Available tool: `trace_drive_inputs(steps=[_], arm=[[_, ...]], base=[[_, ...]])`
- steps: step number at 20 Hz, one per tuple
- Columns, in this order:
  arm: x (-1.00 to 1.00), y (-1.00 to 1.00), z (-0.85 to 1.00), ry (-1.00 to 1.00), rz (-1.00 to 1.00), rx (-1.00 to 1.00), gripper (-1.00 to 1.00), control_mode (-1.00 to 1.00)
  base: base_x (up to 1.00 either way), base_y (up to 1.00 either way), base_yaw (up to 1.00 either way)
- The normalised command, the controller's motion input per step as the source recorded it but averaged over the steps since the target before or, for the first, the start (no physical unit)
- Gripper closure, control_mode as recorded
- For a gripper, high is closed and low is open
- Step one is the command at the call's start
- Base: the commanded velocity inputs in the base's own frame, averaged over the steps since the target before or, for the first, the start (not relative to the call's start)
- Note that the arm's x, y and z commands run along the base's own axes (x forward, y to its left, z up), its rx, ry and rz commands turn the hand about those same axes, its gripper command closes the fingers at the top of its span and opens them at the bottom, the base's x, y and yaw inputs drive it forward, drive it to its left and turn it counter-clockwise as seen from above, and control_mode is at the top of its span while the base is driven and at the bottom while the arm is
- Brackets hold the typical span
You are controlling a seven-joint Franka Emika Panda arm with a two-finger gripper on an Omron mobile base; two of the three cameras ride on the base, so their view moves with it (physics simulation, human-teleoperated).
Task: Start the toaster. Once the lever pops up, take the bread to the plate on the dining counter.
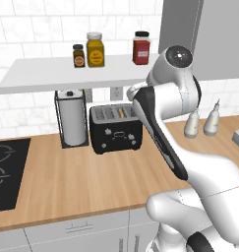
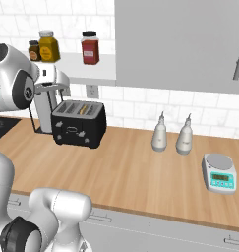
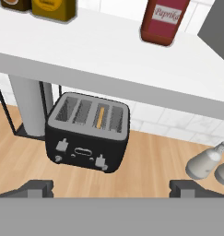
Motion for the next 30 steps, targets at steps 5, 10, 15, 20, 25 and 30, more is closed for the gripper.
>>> trace_drive_inputs(steps=[5, 10, 15, 20, 25, 30], arm=[[0.00, 0.00, 0.00, 0.00, 0.00, 0.00, -1.00, -1.00], [0.00, 0.00, 0.00, 0.00, 0.00, 0.00, -1.00, -1.00], [0.00, 0.00, 0.00, 0.00, 0.00, 0.00, -1.00, -1.00], [0.00, 0.00, 0.00, 0.00, 0.00, 0.00, -1.00, -1.00], [0.00, 0.00, 0.00, 0.00, 0.00, 0.00, -1.00, -1.00], [0.00, 0.00, 0.00, 0.00, 0.00, 0.00, -1.00, -1.00]], base=[[0.00, 0.00, 0.00], [0.00, 0.00, 0.00], [0.00, 0.00, 0.00], [0.00, 0.00, 0.00], [0.00, 0.00, 0.00], [0.00, 0.00, 0.00]])
